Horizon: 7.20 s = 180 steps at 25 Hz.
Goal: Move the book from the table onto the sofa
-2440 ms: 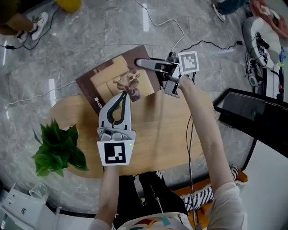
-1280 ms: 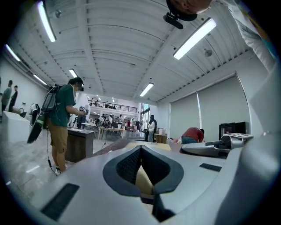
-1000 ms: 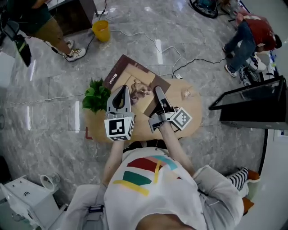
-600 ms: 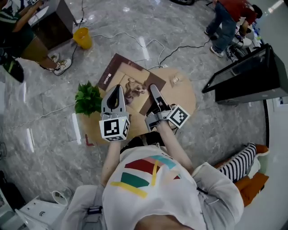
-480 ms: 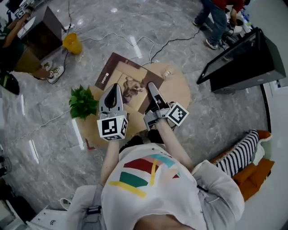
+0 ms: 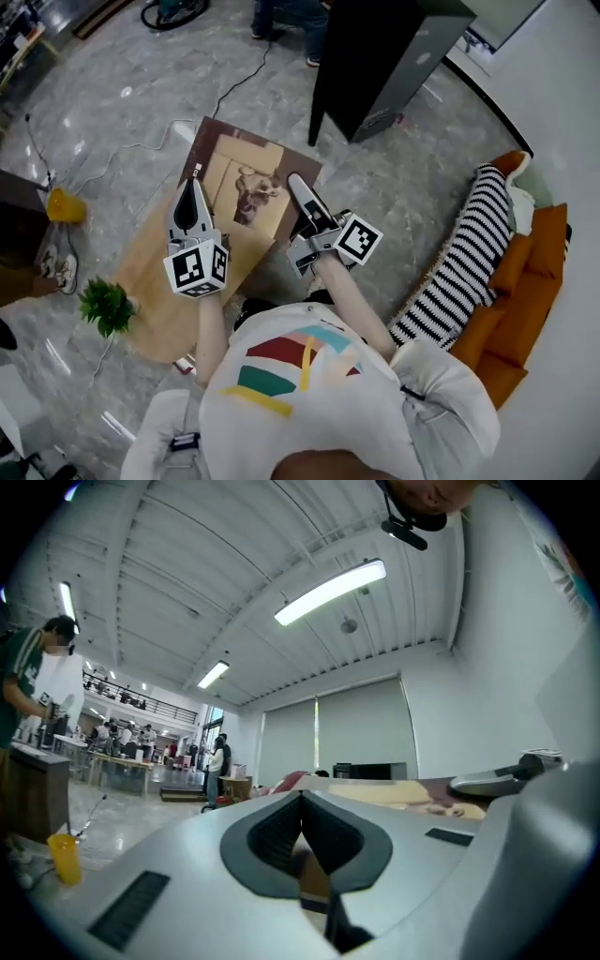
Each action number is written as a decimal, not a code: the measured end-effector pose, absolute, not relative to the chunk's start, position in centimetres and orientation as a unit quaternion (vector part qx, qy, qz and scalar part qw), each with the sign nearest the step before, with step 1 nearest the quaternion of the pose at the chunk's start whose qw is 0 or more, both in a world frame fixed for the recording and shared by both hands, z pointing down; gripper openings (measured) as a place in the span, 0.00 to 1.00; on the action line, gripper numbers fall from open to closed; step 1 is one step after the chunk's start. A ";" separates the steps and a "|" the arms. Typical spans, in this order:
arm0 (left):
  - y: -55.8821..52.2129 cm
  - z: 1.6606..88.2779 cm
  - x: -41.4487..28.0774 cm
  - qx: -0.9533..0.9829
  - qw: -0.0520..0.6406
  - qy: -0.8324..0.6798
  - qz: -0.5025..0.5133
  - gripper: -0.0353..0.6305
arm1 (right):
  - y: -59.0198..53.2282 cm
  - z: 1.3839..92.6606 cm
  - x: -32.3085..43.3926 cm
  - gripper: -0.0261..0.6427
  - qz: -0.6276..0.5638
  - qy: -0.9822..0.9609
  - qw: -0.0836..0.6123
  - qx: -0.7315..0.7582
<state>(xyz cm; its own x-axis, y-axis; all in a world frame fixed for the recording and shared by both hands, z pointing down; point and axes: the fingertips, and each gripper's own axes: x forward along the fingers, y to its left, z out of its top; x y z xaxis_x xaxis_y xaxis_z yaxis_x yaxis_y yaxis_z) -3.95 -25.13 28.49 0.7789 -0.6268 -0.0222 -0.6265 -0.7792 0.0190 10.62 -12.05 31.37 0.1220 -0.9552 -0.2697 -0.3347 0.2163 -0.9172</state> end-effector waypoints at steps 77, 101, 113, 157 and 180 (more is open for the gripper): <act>72.7 44.9 69.4 0.812 -0.022 0.560 0.164 0.06 | 85.1 56.6 54.2 0.27 -0.355 0.022 0.365 -0.860; 71.1 51.9 68.8 0.797 -0.070 0.547 0.245 0.06 | 86.2 74.9 58.0 0.27 -0.606 0.142 0.150 -0.768; 72.4 50.6 68.6 0.791 -0.066 0.563 0.231 0.06 | 89.3 75.5 57.2 0.29 -0.602 0.077 0.116 -0.786; 87.4 33.7 47.9 0.655 -0.010 0.755 0.007 0.06 | 87.1 33.7 41.1 0.06 -0.062 -0.311 0.059 -0.946; 85.6 32.3 48.5 0.673 -0.032 0.738 -0.018 0.06 | 85.6 35.1 41.4 0.06 -0.091 -0.294 0.051 -0.950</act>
<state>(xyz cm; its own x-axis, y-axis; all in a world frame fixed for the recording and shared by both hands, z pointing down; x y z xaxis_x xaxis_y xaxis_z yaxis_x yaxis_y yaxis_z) 48.53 85.63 32.32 -0.0909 0.9956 0.0229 0.9934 0.0922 -0.0686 41.39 85.58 35.10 0.8107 0.5492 0.2027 0.5676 -0.8222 -0.0425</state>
